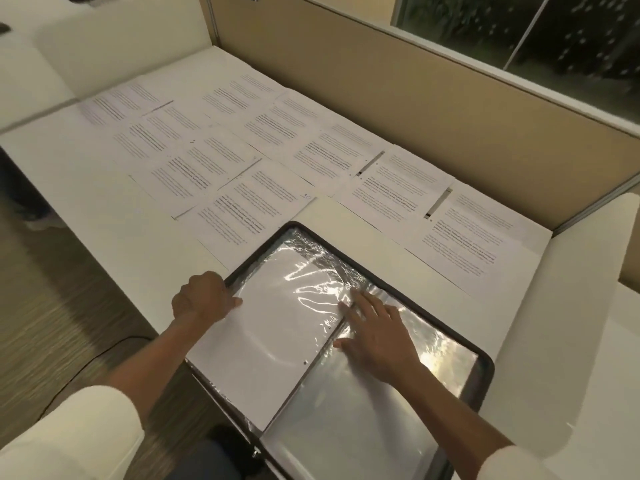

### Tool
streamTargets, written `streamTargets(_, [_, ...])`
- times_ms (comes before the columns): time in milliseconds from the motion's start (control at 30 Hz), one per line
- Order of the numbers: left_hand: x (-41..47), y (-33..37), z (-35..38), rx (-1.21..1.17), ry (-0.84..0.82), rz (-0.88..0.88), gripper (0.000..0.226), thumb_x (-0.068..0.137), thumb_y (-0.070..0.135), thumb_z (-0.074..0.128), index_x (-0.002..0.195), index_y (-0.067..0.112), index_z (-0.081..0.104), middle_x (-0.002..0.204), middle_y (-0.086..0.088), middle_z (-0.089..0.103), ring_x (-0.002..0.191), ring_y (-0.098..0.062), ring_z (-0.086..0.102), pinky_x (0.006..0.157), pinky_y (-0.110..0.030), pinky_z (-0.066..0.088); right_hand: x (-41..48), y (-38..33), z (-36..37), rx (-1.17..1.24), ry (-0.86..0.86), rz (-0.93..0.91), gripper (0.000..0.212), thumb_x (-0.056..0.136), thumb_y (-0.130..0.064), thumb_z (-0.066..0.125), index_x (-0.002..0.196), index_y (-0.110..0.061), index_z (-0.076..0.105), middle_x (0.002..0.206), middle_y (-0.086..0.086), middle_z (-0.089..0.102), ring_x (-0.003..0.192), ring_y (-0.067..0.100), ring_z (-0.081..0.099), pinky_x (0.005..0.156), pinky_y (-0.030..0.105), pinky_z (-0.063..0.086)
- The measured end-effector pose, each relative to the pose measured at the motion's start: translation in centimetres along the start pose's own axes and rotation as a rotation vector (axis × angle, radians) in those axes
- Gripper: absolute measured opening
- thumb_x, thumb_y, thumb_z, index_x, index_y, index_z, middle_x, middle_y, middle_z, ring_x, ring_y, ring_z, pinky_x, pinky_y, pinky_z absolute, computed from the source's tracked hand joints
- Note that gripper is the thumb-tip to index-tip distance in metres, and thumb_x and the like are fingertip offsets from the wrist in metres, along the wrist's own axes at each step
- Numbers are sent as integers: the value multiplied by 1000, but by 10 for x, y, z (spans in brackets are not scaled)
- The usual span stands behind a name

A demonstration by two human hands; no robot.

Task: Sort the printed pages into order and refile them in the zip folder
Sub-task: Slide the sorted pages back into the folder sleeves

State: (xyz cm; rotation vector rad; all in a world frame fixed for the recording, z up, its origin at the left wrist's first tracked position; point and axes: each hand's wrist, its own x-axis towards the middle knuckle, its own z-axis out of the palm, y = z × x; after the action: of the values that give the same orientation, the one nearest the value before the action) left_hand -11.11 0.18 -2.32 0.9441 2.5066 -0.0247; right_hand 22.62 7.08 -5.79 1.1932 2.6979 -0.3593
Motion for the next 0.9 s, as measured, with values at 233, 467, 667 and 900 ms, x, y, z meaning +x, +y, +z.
streamTargets(233, [7,-13,-8,19,-30,32,57,70,69,87,83,18,64,86,1,65,76,-20,64,65,-29,50,13,-22,3,19,165,163,57,93,-71,47,125,-29,66,148,1,57,136,27,52,101,49,47])
streamTargets(467, [24,-45,-19,190,34,270,49,86,68,73,78,24,54,79,8,59,69,-11,57,54,-27,36,58,-105,-11,11,257,299,37,71,-37,92,95,-16,74,118,15,63,115,39,59,83,48,57])
streamTargets(667, [62,-110,-57,-32,-62,412,34,94,57,70,87,24,65,84,11,67,76,-8,63,71,-30,55,118,-210,-25,160,314,294,28,77,-36,86,96,-22,72,113,4,63,109,29,61,69,37,57])
streamTargets(900, [120,-188,-110,-52,-52,582,31,95,58,67,87,28,67,83,17,70,77,-6,66,74,-33,59,181,-309,-39,335,286,306,29,97,-48,66,119,-30,64,131,-9,54,128,12,48,93,28,52])
